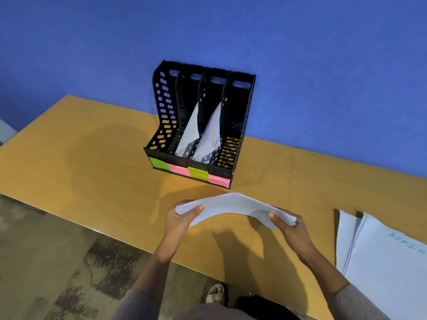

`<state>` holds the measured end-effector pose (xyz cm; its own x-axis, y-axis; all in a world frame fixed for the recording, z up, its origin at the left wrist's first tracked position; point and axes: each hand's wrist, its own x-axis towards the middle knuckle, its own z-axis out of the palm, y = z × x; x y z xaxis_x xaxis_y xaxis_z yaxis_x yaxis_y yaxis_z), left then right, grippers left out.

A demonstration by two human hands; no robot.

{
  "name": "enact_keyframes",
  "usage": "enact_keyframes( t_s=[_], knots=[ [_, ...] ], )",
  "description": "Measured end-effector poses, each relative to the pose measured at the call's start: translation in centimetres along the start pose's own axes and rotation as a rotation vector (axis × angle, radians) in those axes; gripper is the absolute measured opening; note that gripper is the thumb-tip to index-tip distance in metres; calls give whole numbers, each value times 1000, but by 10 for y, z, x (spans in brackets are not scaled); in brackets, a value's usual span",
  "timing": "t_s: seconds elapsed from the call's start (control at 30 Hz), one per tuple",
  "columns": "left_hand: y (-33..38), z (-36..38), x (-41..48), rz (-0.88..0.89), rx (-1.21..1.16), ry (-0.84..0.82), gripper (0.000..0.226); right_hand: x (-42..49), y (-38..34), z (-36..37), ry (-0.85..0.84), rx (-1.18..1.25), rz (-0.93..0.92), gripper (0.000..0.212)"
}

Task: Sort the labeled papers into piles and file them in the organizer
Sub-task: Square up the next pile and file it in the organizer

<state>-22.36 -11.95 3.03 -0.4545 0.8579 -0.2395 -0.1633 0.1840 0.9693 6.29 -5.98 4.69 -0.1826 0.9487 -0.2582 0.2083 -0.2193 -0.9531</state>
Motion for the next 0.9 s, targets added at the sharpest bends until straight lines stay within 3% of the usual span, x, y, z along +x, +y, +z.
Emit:
enact_keyframes(
  t_s=[0.13, 0.27, 0.5, 0.63, 0.73, 0.8, 0.9],
  knots=[
    [4, 7, 2, 32, -42, 44, 36, 2, 2, -5, 35, 81, 22, 12],
    [-3, 14, -1, -13, -77, 81, 23, 2, 9, -7, 6, 79, 54, 20],
    [-23, 24, -8, -109, 13, 100, 30, 0, 33, -4, 20, 18, 98, 29],
    [-17, 22, -1, -107, 81, 96, 23, 2, 30, -8, 7, 9, 112, 21],
    [-9, 17, 6, -81, 106, 95, 26, 5, 26, -11, -23, -25, 142, 8],
    [-3, 13, 8, -42, 138, 84, 33, 8, 23, -12, -27, -53, 158, 10],
    [9, 1, 13, 36, 180, 87, 27, 9, 17, -15, -3, 2, 174, 11]
  ],
)
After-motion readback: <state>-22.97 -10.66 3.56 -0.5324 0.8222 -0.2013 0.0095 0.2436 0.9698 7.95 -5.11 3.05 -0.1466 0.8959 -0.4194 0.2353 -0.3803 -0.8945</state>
